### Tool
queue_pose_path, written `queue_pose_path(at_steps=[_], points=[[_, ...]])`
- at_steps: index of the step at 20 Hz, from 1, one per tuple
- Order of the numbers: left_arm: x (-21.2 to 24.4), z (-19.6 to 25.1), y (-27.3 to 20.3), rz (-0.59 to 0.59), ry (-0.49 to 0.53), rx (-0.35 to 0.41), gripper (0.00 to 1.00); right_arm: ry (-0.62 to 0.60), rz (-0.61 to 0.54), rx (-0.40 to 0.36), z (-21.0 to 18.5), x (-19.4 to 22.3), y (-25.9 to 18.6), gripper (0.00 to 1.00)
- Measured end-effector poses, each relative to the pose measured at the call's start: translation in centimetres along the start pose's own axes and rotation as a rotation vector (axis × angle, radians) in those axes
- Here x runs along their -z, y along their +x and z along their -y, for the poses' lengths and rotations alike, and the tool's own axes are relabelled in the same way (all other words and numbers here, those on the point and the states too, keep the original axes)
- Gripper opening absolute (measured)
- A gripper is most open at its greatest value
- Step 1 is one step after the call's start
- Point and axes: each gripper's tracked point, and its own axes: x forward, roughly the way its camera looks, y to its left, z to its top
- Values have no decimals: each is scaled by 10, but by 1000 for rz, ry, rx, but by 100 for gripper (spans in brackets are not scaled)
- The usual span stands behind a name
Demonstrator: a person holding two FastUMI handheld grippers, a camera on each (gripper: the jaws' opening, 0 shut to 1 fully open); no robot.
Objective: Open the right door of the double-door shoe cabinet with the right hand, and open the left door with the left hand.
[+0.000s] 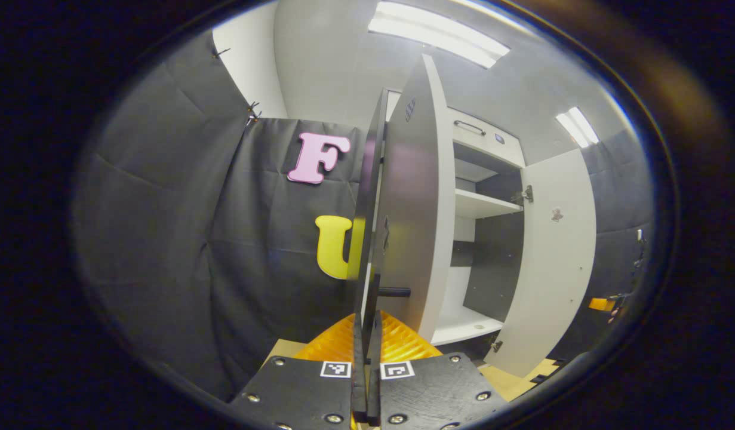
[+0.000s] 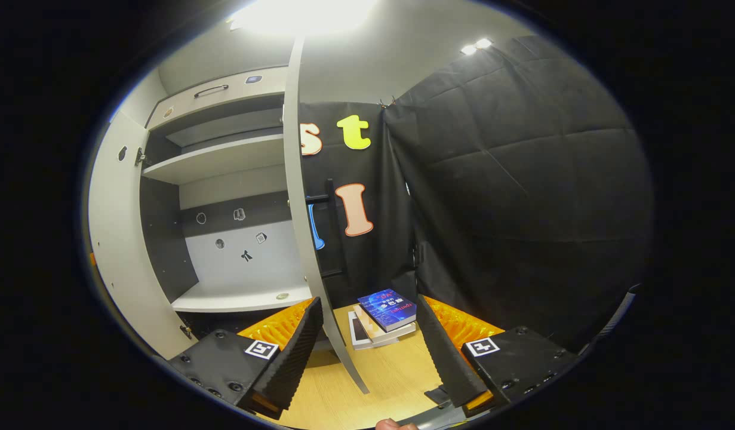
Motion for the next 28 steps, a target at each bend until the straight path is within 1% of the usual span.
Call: queue_pose_path(at_steps=[1,4,5,6,9,11,12,13,14,15,18,20,23,25,26,28], points=[[-6,-2,-2,12,7,-9,3,-1,2,-9,-2,0,0,98],[-17,-8,-8,55,12,-49,3,-8,4,-33,-9,-3,-4,98],[-19,-8,-9,70,-3,-67,3,-6,9,-43,-12,-6,-6,92],[-19,-6,-11,85,-6,-79,3,-2,18,-54,-16,-9,-8,98],[-19,5,-23,114,79,-127,2,8,40,-95,-29,-19,-15,98],[-18,10,-26,138,124,-128,3,5,49,-121,-38,-23,-18,98],[-18,15,-27,145,131,-104,7,3,53,-134,-43,-25,-19,97],[-15,24,-26,135,130,-75,14,0,56,-146,-49,-26,-20,97],[-8,35,-26,115,132,-44,24,-2,60,-159,-56,-26,-22,97],[-2,42,-27,95,139,-26,33,-2,61,-173,-61,-25,-23,98],[11,49,-30,64,195,-11,96,5,59,-211,-80,-18,-27,98],[20,52,-26,40,204,4,98,-1,53,-227,-89,-7,-31,98],[27,55,-22,2,175,28,98,-31,22,-245,-103,15,-36,98],[32,56,-21,-10,174,19,98,-53,11,-251,-109,25,-37,98],[33,56,-21,-14,175,12,98,-61,7,-254,-112,29,-37,92],[37,55,-19,-24,172,-3,98,-66,0,-264,-117,33,-36,92]])
